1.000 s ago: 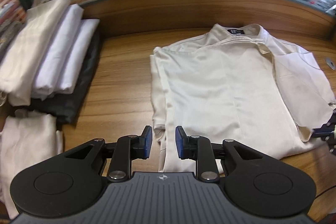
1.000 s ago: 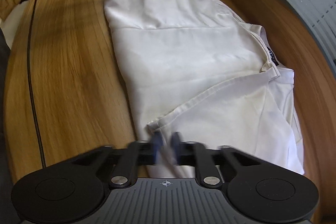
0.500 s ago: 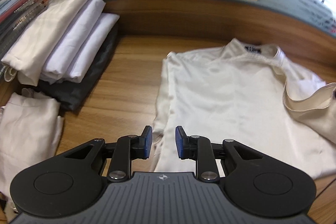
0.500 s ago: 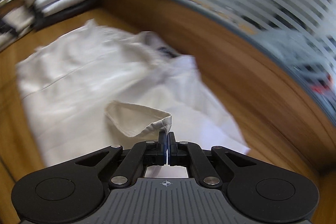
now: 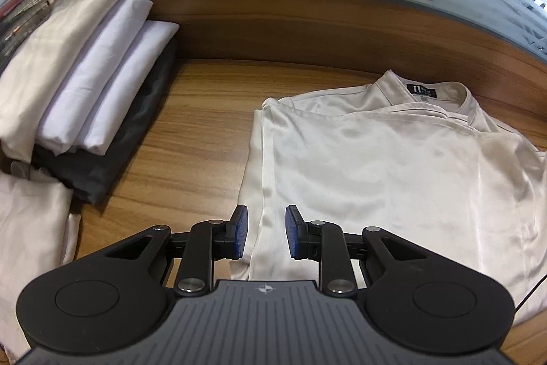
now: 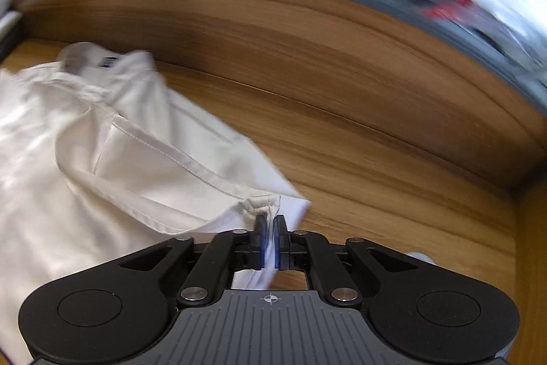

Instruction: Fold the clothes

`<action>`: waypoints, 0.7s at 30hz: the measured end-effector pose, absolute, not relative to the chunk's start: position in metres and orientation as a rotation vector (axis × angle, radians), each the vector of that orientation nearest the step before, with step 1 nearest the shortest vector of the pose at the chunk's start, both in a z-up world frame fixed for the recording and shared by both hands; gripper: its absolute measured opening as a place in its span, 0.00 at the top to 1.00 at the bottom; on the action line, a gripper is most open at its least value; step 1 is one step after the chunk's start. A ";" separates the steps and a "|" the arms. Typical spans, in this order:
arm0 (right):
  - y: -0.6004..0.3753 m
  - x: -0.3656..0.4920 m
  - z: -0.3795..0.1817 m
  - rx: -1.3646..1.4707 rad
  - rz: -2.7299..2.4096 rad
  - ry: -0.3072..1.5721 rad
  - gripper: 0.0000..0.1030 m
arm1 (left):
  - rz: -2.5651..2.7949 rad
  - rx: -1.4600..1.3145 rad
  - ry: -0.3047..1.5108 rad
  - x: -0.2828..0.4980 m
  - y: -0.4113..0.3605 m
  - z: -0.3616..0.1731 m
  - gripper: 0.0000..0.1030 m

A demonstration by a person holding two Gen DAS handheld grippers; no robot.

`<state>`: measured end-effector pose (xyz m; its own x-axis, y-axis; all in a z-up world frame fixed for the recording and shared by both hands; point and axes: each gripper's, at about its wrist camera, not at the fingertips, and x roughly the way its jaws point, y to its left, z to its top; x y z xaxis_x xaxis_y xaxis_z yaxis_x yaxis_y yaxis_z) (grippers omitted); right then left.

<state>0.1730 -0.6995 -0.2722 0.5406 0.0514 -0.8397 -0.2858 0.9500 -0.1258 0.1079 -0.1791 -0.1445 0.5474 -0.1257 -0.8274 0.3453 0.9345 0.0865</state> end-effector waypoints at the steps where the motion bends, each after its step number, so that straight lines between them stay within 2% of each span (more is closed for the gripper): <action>1: -0.702 0.173 -0.272 -0.259 0.183 0.976 0.79 | -0.282 0.252 0.949 0.112 -0.181 -0.146 0.74; 3: -0.707 0.171 -0.271 -0.252 0.149 0.961 0.64 | -0.283 0.253 0.942 0.120 -0.185 -0.149 0.74; 21: -0.709 0.152 -0.254 -0.113 0.084 0.997 0.64 | -0.320 0.170 0.942 0.212 -0.195 -0.192 0.74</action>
